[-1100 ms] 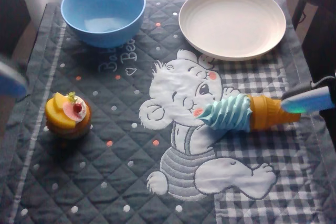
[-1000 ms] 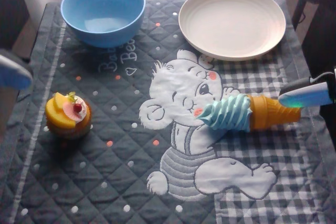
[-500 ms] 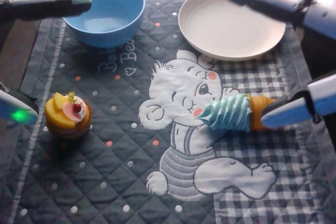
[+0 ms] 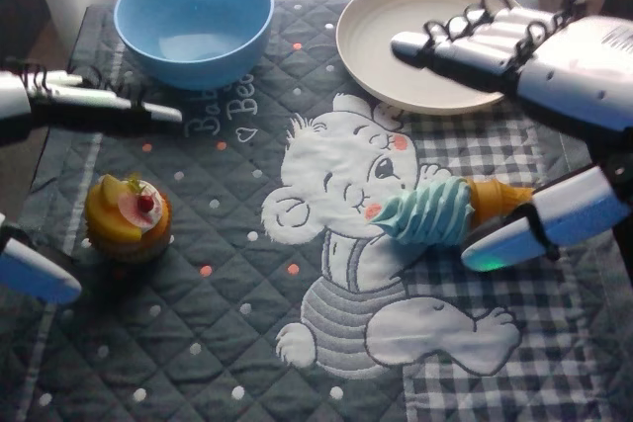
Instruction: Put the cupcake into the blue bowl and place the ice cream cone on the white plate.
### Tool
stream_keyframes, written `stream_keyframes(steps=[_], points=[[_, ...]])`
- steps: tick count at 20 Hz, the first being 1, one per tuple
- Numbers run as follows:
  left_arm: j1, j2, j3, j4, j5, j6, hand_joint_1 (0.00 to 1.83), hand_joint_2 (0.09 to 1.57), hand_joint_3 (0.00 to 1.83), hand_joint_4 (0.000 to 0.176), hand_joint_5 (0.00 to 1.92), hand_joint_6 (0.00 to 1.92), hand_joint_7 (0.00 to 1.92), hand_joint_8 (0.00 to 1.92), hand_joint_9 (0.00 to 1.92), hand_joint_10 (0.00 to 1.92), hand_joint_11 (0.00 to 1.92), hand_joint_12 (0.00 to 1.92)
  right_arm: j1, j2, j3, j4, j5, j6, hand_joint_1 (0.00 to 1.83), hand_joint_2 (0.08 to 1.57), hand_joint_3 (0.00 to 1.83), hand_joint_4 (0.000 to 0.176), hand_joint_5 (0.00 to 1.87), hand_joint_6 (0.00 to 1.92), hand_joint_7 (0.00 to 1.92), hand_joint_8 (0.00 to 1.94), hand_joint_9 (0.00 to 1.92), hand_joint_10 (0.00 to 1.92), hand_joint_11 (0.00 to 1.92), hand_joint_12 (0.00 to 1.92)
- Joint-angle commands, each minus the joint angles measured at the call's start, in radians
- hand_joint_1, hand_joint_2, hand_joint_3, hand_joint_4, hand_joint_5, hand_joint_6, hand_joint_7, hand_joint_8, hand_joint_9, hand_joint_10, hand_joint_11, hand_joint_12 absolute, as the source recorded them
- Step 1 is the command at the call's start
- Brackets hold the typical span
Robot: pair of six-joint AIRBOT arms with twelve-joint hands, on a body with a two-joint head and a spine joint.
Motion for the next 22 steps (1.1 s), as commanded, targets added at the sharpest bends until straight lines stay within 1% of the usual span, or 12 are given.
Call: stream_keyframes(steps=[1, 3, 4, 5, 6, 7, 9, 10, 12, 17, 20, 22], points=[[-0.005, -0.005, 0.008, -0.052, -0.1, -0.002, 0.79, 0.76, 0.0, 0.0, 0.3, 0.0, 0.36, 0.0, 0.4, 0.0, 0.0, 1.02, 0.011, -0.006, 0.007, 0.025, 0.099, 0.013, 0.64, 0.69, 0.01, 0.005, 0.0, 0.0, 0.19, 0.01, 0.15, 0.01, 0.08, 0.25], [0.018, -0.021, 0.016, -0.057, -0.097, -0.002, 0.76, 0.76, 0.0, 0.018, 0.33, 0.0, 0.41, 0.0, 0.46, 0.01, 0.04, 1.12, 0.011, -0.019, 0.013, 0.025, 0.072, 0.015, 0.65, 0.7, 0.01, 0.0, 0.01, 0.0, 0.19, 0.0, 0.16, 0.01, 0.1, 0.26], [0.025, -0.027, 0.019, -0.057, -0.092, -0.003, 0.76, 0.74, 0.0, 0.034, 0.32, 0.0, 0.41, 0.0, 0.46, 0.01, 0.01, 1.15, 0.01, -0.024, 0.015, 0.025, 0.062, 0.015, 0.65, 0.71, 0.02, 0.0, 0.02, 0.01, 0.2, 0.01, 0.17, 0.02, 0.11, 0.26], [0.031, -0.033, 0.021, -0.057, -0.088, -0.003, 0.76, 0.74, 0.0, 0.028, 0.3, 0.0, 0.41, 0.0, 0.44, 0.0, 0.0, 1.15, 0.009, -0.03, 0.017, 0.025, 0.053, 0.015, 0.67, 0.71, 0.01, 0.0, 0.06, 0.02, 0.21, 0.01, 0.18, 0.01, 0.12, 0.26], [0.036, -0.041, 0.026, -0.057, -0.085, -0.003, 0.78, 0.73, 0.0, 0.009, 0.31, 0.0, 0.42, 0.0, 0.46, 0.0, 0.03, 1.13, 0.007, -0.039, 0.021, 0.024, 0.043, 0.015, 0.67, 0.72, 0.0, 0.0, 0.08, 0.0, 0.21, 0.0, 0.18, 0.0, 0.13, 0.23], [0.039, -0.045, 0.029, -0.057, -0.083, -0.003, 0.77, 0.74, 0.0, 0.009, 0.31, 0.0, 0.43, 0.0, 0.47, 0.0, 0.06, 1.08, 0.005, -0.044, 0.024, 0.024, 0.037, 0.015, 0.67, 0.71, 0.0, 0.0, 0.1, 0.01, 0.23, 0.01, 0.19, 0.01, 0.15, 0.23], [0.047, -0.059, 0.037, -0.057, -0.08, -0.005, 0.73, 0.75, 0.0, 0.002, 0.3, 0.0, 0.42, 0.0, 0.47, 0.01, 0.08, 1.07, 0.001, -0.057, 0.029, 0.024, 0.02, 0.015, 0.66, 0.71, 0.0, 0.0, 0.11, 0.01, 0.23, 0.0, 0.18, 0.01, 0.16, 0.22], [0.048, -0.064, 0.04, -0.058, -0.079, -0.006, 0.76, 0.73, 0.0, 0.0, 0.32, 0.01, 0.43, 0.01, 0.49, 0.01, 0.09, 1.08, -0.003, -0.06, 0.031, 0.024, 0.011, 0.015, 0.68, 0.71, 0.0, 0.0, 0.13, 0.01, 0.23, 0.01, 0.18, 0.01, 0.15, 0.22], [0.048, -0.074, 0.046, -0.058, -0.077, -0.006, 0.79, 0.73, 0.0, 0.0, 0.34, 0.0, 0.45, 0.0, 0.49, 0.01, 0.1, 1.02, -0.014, -0.065, 0.032, 0.025, 0.001, 0.015, 0.69, 0.72, 0.0, 0.0, 0.13, 0.01, 0.22, 0.0, 0.2, 0.01, 0.14, 0.21], [0.05, -0.091, 0.065, -0.058, -0.066, -0.006, 0.79, 0.73, 0.0, 0.0, 0.33, 0.0, 0.44, 0.0, 0.48, 0.0, 0.08, 1.01, -0.04, -0.079, 0.04, 0.036, -0.019, 0.018, 0.68, 0.68, 0.0, 0.0, 0.18, 0.0, 0.33, 0.01, 0.28, 0.01, 0.2, 0.24], [0.049, -0.101, 0.075, -0.061, -0.066, -0.007, 0.78, 0.74, 0.0, 0.0, 0.33, 0.0, 0.44, 0.0, 0.47, 0.0, 0.08, 1.01, -0.06, -0.081, 0.043, 0.055, -0.02, 0.018, 0.65, 0.65, 0.0, 0.0, 0.2, 0.0, 0.36, 0.0, 0.31, 0.0, 0.12, 0.53], [0.049, -0.104, 0.077, -0.061, -0.064, -0.007, 0.79, 0.74, 0.0, 0.0, 0.33, 0.0, 0.44, 0.0, 0.48, 0.0, 0.11, 0.97, -0.071, -0.081, 0.043, 0.061, -0.023, 0.018, 0.67, 0.68, 0.0, 0.0, 0.2, 0.0, 0.35, 0.0, 0.31, 0.0, 0.08, 0.59]])
